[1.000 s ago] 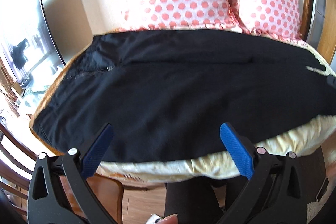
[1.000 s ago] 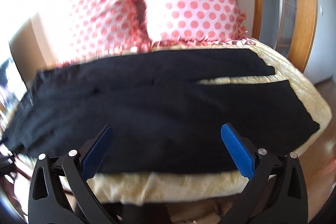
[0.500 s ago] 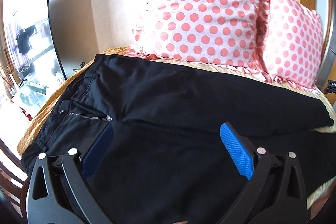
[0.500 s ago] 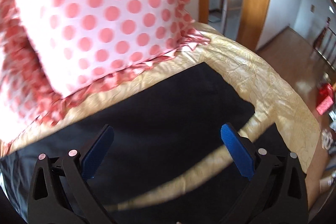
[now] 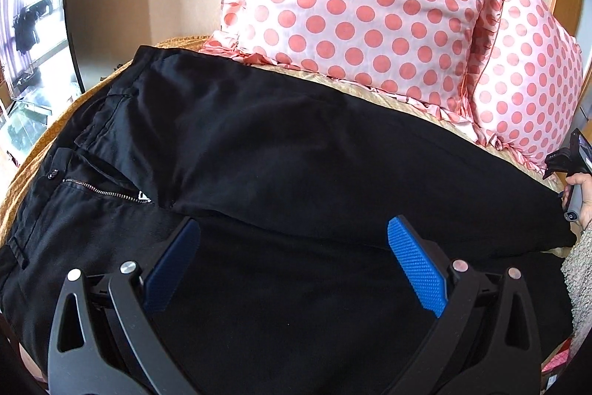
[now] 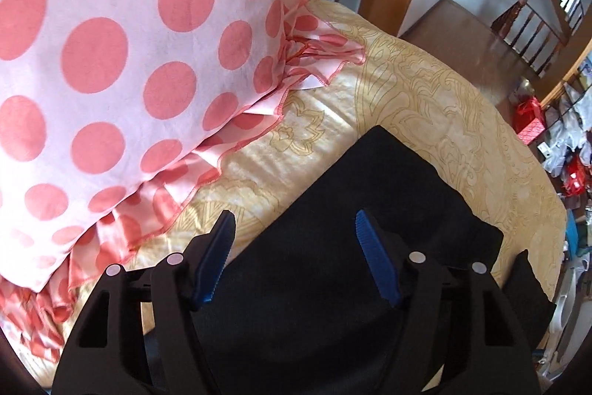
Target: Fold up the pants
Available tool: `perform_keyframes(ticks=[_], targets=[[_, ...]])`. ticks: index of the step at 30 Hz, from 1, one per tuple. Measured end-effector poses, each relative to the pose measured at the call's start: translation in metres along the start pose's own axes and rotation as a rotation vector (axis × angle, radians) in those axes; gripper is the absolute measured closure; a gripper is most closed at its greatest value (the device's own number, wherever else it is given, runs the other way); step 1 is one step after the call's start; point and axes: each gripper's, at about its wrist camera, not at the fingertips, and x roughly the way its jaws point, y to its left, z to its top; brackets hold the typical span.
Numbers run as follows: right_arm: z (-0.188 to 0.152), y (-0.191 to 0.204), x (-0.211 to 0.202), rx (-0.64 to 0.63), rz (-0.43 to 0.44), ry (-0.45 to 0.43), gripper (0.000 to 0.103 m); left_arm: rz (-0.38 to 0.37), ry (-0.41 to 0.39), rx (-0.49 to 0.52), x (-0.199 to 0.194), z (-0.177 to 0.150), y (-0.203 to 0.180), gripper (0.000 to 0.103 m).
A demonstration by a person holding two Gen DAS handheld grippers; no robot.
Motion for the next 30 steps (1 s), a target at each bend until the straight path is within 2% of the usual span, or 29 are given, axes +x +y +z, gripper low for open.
perform_keyframes(ticks=[3, 6, 7, 8, 9, 11, 13, 17, 20, 23, 26, 28, 30], targets=[[-0.004, -0.003, 0.012, 0.011, -0.053, 0.039, 0.033, 0.019, -0.001, 0.0, 0.002, -0.003, 0.0, 0.002], [-0.008, -0.017, 0.015, 0.053, 0.003, 0.021, 0.033, 0.026, -0.013, -0.004, 0.001, -0.003, 0.002, 0.002], [-0.008, -0.018, 0.016, 0.053, 0.025, 0.018, 0.039, 0.025, -0.024, -0.01, -0.001, -0.004, 0.002, 0.002], [-0.008, -0.022, 0.015, 0.059, 0.053, 0.011, 0.053, 0.03, -0.035, -0.014, -0.002, -0.004, 0.003, 0.002], [-0.009, -0.026, 0.014, 0.069, 0.063, 0.008, 0.06, 0.042, -0.053, -0.015, -0.004, -0.005, 0.003, 0.002], [-0.011, -0.036, 0.011, 0.098, 0.13, 0.006, 0.082, 0.057, -0.084, -0.003, -0.009, -0.006, 0.002, 0.002], [-0.012, -0.049, 0.014, 0.127, 0.21, 0.005, 0.088, 0.031, -0.106, 0.012, -0.013, -0.008, 0.002, 0.002], [-0.026, -0.071, 0.008, 0.164, 0.341, -0.006, 0.095, -0.025, -0.081, -0.013, -0.015, -0.008, 0.007, 0.002], [-0.04, -0.089, -0.01, 0.165, 0.411, -0.038, 0.096, -0.022, -0.067, -0.064, -0.016, -0.008, 0.015, 0.002], [-0.06, -0.11, -0.035, 0.147, 0.47, -0.09, 0.096, -0.037, -0.067, -0.075, -0.02, -0.009, 0.018, 0.002], [-0.077, -0.134, -0.052, 0.142, 0.536, -0.136, 0.096, -0.033, -0.122, -0.076, -0.031, -0.012, 0.018, 0.002], [-0.095, -0.154, -0.065, 0.146, 0.58, -0.154, 0.096, -0.081, -0.203, -0.09, -0.042, -0.014, 0.021, 0.002], [-0.114, -0.173, -0.071, 0.163, 0.618, -0.158, 0.096, -0.08, -0.239, -0.104, -0.049, -0.013, 0.022, 0.002]])
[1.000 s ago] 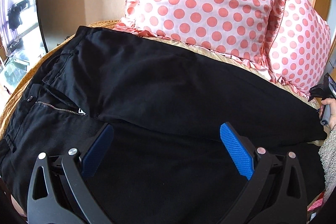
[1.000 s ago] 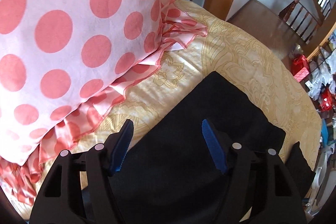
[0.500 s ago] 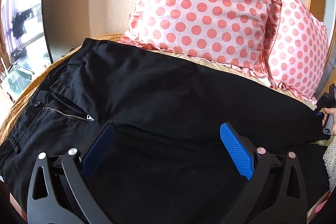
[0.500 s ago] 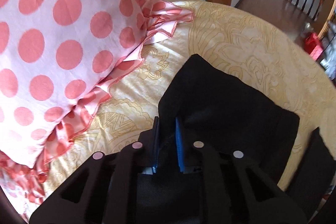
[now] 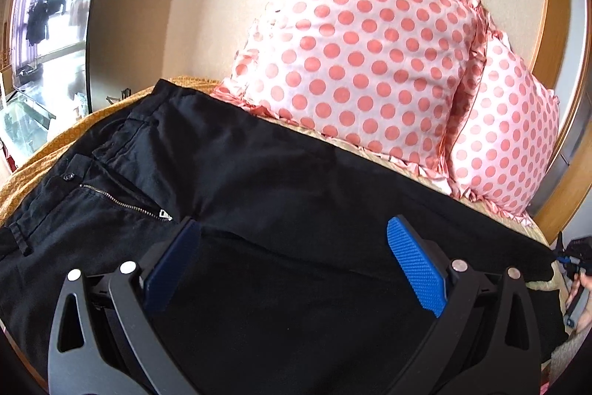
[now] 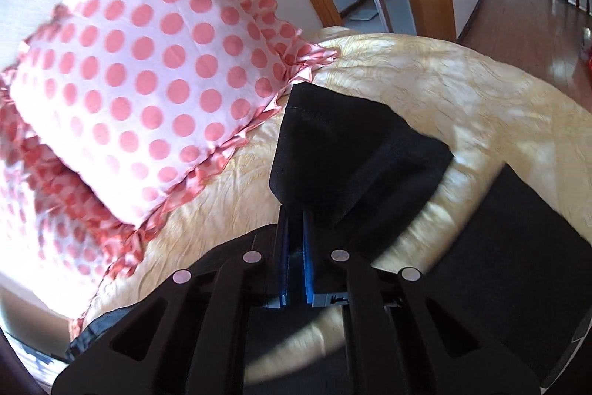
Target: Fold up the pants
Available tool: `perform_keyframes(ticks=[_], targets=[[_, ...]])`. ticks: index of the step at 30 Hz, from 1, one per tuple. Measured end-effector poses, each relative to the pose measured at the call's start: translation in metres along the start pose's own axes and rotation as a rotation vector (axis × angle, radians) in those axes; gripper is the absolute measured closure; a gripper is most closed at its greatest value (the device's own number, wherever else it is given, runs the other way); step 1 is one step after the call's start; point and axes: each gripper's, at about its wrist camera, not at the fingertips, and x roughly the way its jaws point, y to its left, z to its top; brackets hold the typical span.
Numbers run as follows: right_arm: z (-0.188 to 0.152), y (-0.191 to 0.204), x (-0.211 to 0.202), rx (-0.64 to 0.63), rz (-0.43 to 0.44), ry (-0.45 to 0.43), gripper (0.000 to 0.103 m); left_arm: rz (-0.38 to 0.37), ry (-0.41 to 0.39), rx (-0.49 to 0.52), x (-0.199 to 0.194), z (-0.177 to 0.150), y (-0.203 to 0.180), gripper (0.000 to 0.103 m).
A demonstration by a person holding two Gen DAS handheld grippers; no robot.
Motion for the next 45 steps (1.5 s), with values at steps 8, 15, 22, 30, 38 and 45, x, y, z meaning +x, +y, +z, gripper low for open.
perform_keyframes(ticks=[8, 15, 22, 30, 38, 45], targets=[[-0.063, -0.046, -0.032, 0.041, 0.053, 0.042, 0.096, 0.017, 0.12, 0.013, 0.026, 0.037, 0.001, 0.002], [-0.071, -0.049, -0.041, 0.012, 0.058, 0.037, 0.096, 0.074, 0.255, -0.054, 0.115, 0.108, 0.008, 0.002], [-0.068, -0.05, -0.033, 0.006, 0.042, 0.052, 0.096, 0.221, 0.51, -0.165, 0.24, 0.149, 0.022, 0.015], [-0.064, -0.048, -0.031, -0.016, 0.04, 0.048, 0.096, 0.43, 0.644, -0.263, 0.304, 0.15, 0.053, 0.026], [-0.058, -0.047, -0.034, -0.016, 0.07, 0.039, 0.096, 0.4, 0.526, -0.253, 0.268, 0.155, 0.054, 0.086], [-0.049, -0.049, -0.045, -0.002, 0.115, 0.008, 0.096, 0.223, 0.365, -0.272, 0.161, 0.153, 0.063, 0.087]])
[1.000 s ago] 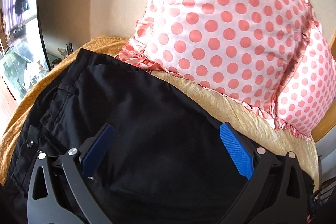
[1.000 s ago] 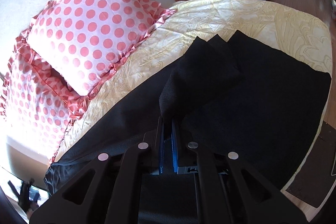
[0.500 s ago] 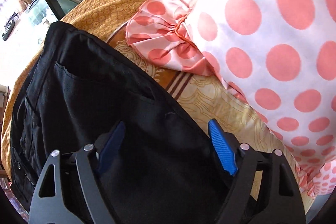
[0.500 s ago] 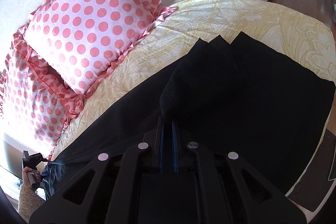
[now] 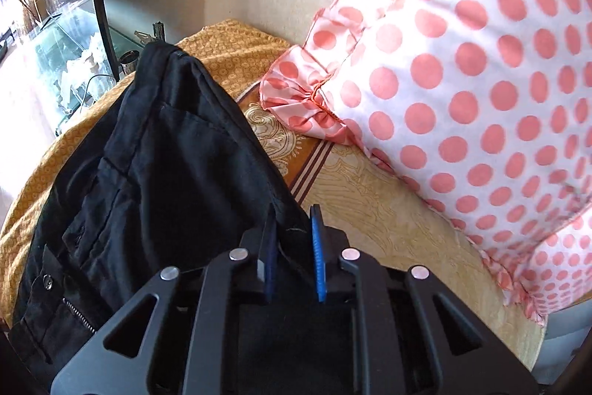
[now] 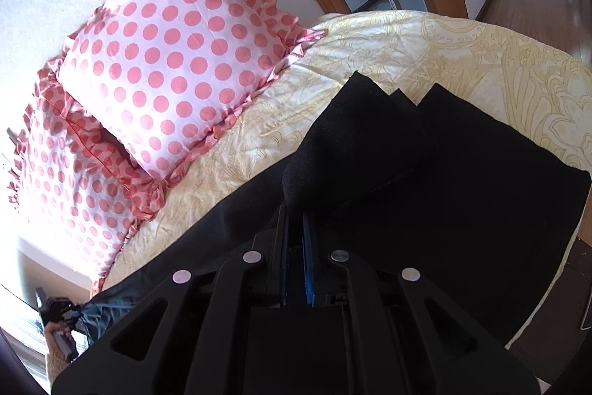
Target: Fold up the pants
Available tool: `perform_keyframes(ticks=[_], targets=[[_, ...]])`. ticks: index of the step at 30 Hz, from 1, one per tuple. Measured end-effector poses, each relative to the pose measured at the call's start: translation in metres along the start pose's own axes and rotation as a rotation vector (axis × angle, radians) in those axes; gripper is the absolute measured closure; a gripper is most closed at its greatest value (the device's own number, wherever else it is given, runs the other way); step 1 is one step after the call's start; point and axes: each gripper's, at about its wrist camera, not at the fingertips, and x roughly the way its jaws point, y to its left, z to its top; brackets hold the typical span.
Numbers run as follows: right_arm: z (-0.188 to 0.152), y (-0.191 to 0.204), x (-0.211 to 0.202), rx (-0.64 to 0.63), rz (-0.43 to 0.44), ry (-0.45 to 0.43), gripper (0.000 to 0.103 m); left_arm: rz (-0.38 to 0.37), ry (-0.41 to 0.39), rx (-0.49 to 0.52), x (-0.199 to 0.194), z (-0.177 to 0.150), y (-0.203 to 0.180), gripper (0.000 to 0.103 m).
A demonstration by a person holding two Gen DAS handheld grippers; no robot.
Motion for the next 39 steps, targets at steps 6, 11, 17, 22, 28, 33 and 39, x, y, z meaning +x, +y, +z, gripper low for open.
perform_keyframes(ticks=[6, 11, 17, 22, 28, 33, 39], targets=[[0.004, -0.004, -0.019, 0.019, 0.025, -0.041, 0.096, -0.117, -0.119, 0.009, -0.088, -0.061, 0.052, 0.088], [0.01, -0.007, -0.042, 0.025, 0.034, -0.097, 0.096, -0.177, -0.221, 0.025, -0.155, -0.121, 0.086, 0.089], [0.007, -0.019, -0.068, 0.037, 0.019, -0.143, 0.096, -0.197, -0.209, -0.061, -0.172, -0.202, 0.134, 0.089], [-0.002, -0.033, -0.056, 0.065, -0.017, -0.089, 0.096, -0.187, -0.087, -0.221, -0.127, -0.243, 0.19, 0.084], [-0.006, -0.034, -0.059, 0.049, -0.022, -0.088, 0.096, -0.205, -0.179, -0.255, -0.143, -0.241, 0.207, 0.038], [-0.008, -0.033, -0.056, 0.044, -0.03, -0.081, 0.096, -0.22, -0.226, -0.351, -0.152, -0.215, 0.227, 0.027], [-0.009, -0.03, -0.051, 0.039, -0.028, -0.067, 0.096, -0.213, -0.123, -0.46, -0.12, -0.191, 0.25, 0.036]])
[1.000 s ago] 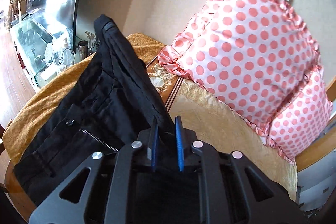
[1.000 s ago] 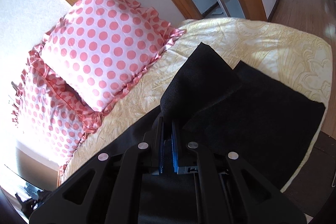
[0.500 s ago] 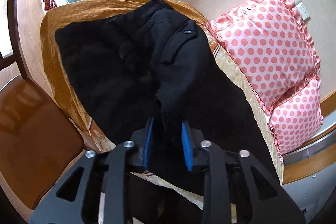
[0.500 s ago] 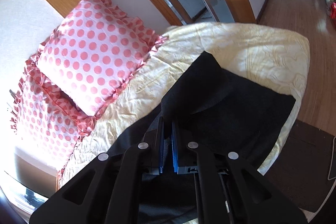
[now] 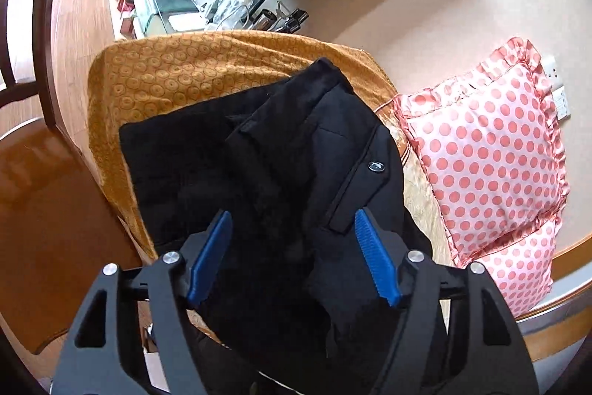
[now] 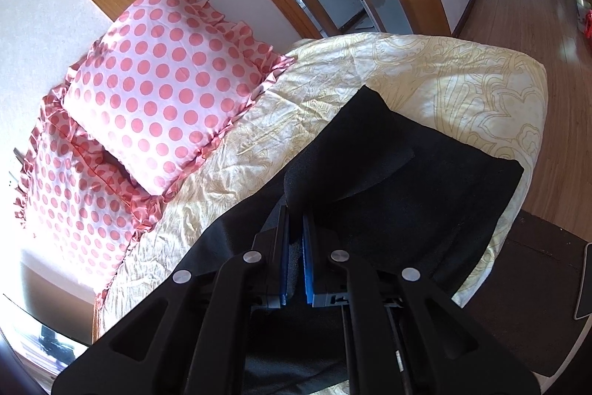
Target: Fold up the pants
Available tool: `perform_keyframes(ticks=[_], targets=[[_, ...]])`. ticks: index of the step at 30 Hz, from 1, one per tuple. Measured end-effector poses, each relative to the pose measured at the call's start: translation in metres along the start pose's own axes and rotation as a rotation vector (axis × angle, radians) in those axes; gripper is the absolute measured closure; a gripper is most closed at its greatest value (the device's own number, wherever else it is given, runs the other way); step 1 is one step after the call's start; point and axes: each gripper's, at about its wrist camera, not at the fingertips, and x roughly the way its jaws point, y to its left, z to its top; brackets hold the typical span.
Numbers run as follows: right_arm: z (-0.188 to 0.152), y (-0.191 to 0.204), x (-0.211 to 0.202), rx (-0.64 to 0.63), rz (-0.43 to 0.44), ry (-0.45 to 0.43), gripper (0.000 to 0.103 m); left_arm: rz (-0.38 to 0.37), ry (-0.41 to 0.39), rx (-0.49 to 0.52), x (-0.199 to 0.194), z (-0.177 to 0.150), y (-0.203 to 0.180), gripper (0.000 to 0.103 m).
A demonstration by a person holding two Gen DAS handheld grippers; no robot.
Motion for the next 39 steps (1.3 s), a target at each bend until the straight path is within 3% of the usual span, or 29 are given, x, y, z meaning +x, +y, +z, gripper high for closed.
perform_keyframes(ticks=[3, 6, 8, 11, 15, 20, 23, 25, 28, 30, 32, 36, 39], targets=[[0.0, 0.001, 0.001, -0.003, -0.001, 0.004, 0.096, 0.013, 0.008, -0.01, 0.012, 0.007, 0.002, 0.038], [0.0, 0.004, 0.002, -0.013, 0.001, 0.006, 0.096, 0.044, 0.003, 0.01, 0.021, 0.012, 0.001, 0.05], [0.0, 0.005, 0.003, -0.018, 0.003, 0.01, 0.096, 0.085, -0.016, 0.01, 0.024, 0.012, 0.005, 0.079], [0.0, 0.004, 0.005, -0.016, 0.0, 0.015, 0.096, 0.08, -0.037, 0.015, 0.02, 0.012, 0.009, 0.09], [0.001, 0.005, 0.005, -0.018, 0.002, 0.014, 0.096, 0.073, -0.082, 0.049, -0.003, 0.014, 0.006, 0.091], [0.003, 0.004, 0.001, -0.018, 0.005, -0.003, 0.096, 0.066, -0.194, 0.043, -0.056, 0.028, 0.017, 0.092], [0.003, 0.002, 0.002, -0.011, 0.001, -0.005, 0.096, 0.067, -0.184, 0.003, -0.064, 0.03, 0.034, 0.092], [0.003, 0.0, 0.003, -0.006, 0.001, 0.002, 0.096, 0.119, -0.155, -0.004, -0.054, 0.027, 0.047, 0.092], [0.002, -0.003, 0.005, 0.0, -0.006, 0.009, 0.096, 0.171, -0.106, -0.03, -0.031, 0.02, 0.067, 0.089], [0.002, -0.004, 0.005, 0.002, -0.008, 0.01, 0.096, 0.188, -0.122, -0.001, -0.032, 0.018, 0.062, 0.085], [0.003, -0.006, 0.004, 0.007, -0.008, 0.011, 0.096, 0.22, -0.155, 0.027, -0.043, 0.019, 0.053, 0.071], [0.004, -0.012, 0.006, 0.034, -0.006, 0.025, 0.096, 0.279, -0.305, 0.13, -0.078, 0.014, 0.024, 0.044], [0.004, -0.016, 0.008, 0.04, -0.014, 0.032, 0.096, 0.248, -0.34, 0.255, -0.087, -0.001, -0.013, 0.03]])
